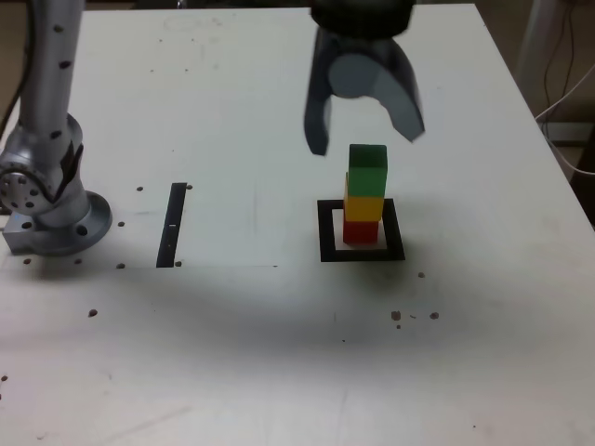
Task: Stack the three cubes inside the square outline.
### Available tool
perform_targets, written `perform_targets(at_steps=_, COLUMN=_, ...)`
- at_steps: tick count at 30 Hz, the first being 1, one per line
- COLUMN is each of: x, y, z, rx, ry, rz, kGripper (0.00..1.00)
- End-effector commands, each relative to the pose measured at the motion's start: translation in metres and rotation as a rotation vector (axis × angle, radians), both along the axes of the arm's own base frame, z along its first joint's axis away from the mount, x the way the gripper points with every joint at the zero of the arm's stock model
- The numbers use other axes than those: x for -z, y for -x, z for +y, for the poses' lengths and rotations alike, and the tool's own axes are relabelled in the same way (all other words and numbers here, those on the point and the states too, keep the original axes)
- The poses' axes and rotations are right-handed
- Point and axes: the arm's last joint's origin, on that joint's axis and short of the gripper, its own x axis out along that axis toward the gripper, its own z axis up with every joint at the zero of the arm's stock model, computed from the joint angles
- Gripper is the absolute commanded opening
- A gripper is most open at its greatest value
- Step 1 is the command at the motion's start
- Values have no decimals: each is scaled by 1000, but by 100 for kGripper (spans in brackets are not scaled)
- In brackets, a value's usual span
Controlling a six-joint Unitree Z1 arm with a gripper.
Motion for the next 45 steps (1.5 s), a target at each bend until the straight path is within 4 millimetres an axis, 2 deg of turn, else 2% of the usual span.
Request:
perform_targets(at_steps=1, x=-8, y=11, z=2, rx=-8, ry=-7, rz=-18, kGripper=99)
perform_targets(at_steps=7, x=-13, y=46, z=8, rx=-30, ry=-20, rz=-18, kGripper=100)
perform_targets(at_steps=11, x=-7, y=72, z=12, rx=-47, ry=-24, rz=-12, kGripper=100)
perform_targets(at_steps=16, x=11, y=102, z=14, rx=-66, ry=-22, rz=4, kGripper=100)
perform_targets(at_steps=23, x=48, y=135, z=14, rx=-89, ry=-12, rz=25, kGripper=100)
perform_targets(at_steps=33, x=96, y=167, z=13, rx=-108, ry=12, rz=97, kGripper=100)
perform_targets(at_steps=45, x=109, y=180, z=13, rx=-112, ry=18, rz=120, kGripper=100)
